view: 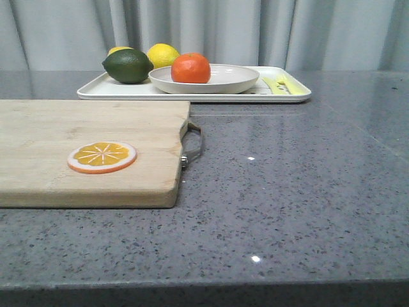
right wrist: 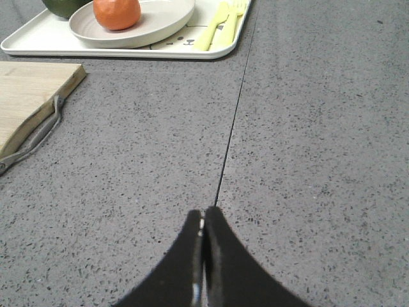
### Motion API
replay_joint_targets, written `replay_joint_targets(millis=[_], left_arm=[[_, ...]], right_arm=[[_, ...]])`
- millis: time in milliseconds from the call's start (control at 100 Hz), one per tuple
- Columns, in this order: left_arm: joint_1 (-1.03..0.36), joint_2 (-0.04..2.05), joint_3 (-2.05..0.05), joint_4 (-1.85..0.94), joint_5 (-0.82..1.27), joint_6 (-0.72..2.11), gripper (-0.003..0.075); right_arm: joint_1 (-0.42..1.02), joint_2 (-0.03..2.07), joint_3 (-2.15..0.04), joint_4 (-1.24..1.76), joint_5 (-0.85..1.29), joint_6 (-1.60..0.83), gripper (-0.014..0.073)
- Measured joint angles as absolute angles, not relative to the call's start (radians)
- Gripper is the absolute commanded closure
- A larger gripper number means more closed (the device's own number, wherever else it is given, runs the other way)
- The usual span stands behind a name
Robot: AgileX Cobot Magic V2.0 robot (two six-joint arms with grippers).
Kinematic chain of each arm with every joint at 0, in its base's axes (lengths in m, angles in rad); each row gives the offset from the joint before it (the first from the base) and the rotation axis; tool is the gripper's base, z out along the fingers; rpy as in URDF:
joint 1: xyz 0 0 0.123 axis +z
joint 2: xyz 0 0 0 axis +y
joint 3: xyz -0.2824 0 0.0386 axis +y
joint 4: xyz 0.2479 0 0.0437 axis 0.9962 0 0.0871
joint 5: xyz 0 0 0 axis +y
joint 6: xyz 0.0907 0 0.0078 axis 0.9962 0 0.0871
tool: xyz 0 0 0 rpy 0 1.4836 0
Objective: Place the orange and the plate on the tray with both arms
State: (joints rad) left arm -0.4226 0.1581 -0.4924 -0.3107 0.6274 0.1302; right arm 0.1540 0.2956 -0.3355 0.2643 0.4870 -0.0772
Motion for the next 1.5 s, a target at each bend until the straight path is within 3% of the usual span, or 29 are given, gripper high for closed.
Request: replay_joint_targets(millis=[390,560,910,1240,1500], left_arm=[[-0.423,0.158,-0.49,-0.294,0.622,0.13,0.0739],[-0.415,0.156,-0.43,-0.235,0.465,0.13,0.0739],[-0.202,0.104,-0.202,-0.167,0.051,0.111,0.0739],[-0.009,0.023,-0.032,-0.089,0.026,-0.053,0.0739],[0.025,-0.003,0.001,-0.09,0.071,-0.062,0.0739]], right_arm=[[0.154,0.296,-0.336,0.264,0.487,-0.077,0.0661],[0.154,0.296,-0.336,0.264,0.487,-0.077,0.0661],[0.154,0.296,-0.336,0.264,0.487,-0.077,0.0661],[0.154,0.296,-0.336,0.264,0.487,-0.077,0.0661],[0.154,0.296,-0.336,0.264,0.487,-0.077,0.0661]])
